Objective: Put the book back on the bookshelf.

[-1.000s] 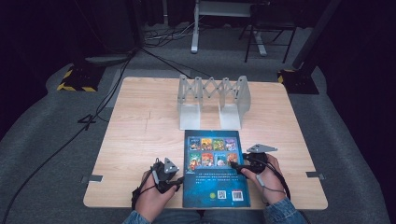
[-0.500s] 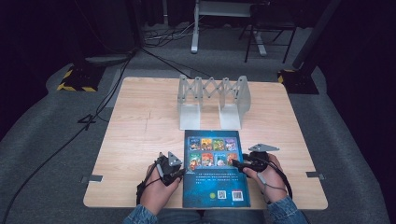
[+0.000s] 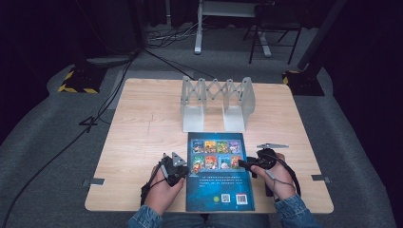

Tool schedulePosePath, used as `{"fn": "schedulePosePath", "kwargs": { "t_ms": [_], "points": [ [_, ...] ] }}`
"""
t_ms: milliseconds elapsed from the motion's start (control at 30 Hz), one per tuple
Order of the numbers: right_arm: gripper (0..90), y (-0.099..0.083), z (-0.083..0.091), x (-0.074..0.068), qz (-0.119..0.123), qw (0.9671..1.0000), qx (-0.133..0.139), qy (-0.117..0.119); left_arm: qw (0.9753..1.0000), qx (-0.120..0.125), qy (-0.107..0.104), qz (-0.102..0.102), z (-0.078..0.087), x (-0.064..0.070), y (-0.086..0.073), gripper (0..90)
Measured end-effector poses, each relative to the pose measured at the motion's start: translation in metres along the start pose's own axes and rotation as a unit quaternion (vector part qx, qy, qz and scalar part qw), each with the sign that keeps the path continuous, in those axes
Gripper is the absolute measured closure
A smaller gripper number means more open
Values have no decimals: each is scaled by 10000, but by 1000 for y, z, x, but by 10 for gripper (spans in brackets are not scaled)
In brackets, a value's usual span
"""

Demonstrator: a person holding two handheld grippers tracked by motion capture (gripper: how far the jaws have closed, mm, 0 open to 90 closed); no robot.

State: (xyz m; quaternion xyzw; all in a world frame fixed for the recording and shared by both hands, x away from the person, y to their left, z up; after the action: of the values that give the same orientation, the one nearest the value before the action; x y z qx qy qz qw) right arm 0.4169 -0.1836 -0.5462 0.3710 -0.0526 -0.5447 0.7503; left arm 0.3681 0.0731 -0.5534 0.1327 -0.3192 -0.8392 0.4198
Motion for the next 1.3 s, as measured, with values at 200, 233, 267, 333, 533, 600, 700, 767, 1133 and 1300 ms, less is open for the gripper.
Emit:
{"fn": "schedulePosePath", "kwargs": {
  "t_ms": [200, 233, 267, 333, 533, 600, 700, 767, 1133, 1300],
  "points": [
    [602, 0, 0, 2, -118, 9998, -1, -137, 9999, 23, -27, 135, -1, 0, 1, 884],
    [610, 0, 1, 3, -130, 9998, 13, -126, 9999, 24, -21, 134, -1, 0, 1, 892],
    [610, 0, 1, 3, -138, 9999, 18, -97, 9999, 24, -11, 113, -1, 0, 1, 893],
    [611, 0, 1, 3, -135, 9999, -13, -71, 10000, 27, 3, 93, -1, 0, 1, 894],
    [603, 0, 1, 3, -190, 9998, -54, -74, 10000, 28, 45, 15, -1, -1, 1, 895],
    [577, 1, 0, 3, -233, 9997, -40, -11, 10000, 37, 82, -10, -1, 0, 1, 896],
    [555, 2, 0, 3, -313, 9995, -20, 74, 9999, 50, 137, -83, -1, 0, 1, 896],
    [529, 4, -2, 3, -403, 9990, 45, 173, 9999, 83, 96, -24, -1, 1, 0, 896],
    [643, 3, 1, 9, -703, 9968, -174, 339, 9999, 86, 127, -58, -2, 0, 1, 896],
    [654, 3, 8, 7, -584, 9970, -288, 406, 9999, 72, 127, -48, -2, 0, 1, 896]
  ]
}}
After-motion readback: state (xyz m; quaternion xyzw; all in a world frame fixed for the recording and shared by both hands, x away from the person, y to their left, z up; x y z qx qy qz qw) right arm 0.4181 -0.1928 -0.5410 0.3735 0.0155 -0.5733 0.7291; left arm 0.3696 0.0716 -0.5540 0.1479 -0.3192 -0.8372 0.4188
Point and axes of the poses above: each handheld gripper's, and its own axes: z roughly backward along the jaws, y roughly out of its top, x roughly to its right, the point moved 8 cm from there along -z, roughly forward along the jaws, and after that the axes turned 1 degree about -z, right-handed, at the moved point
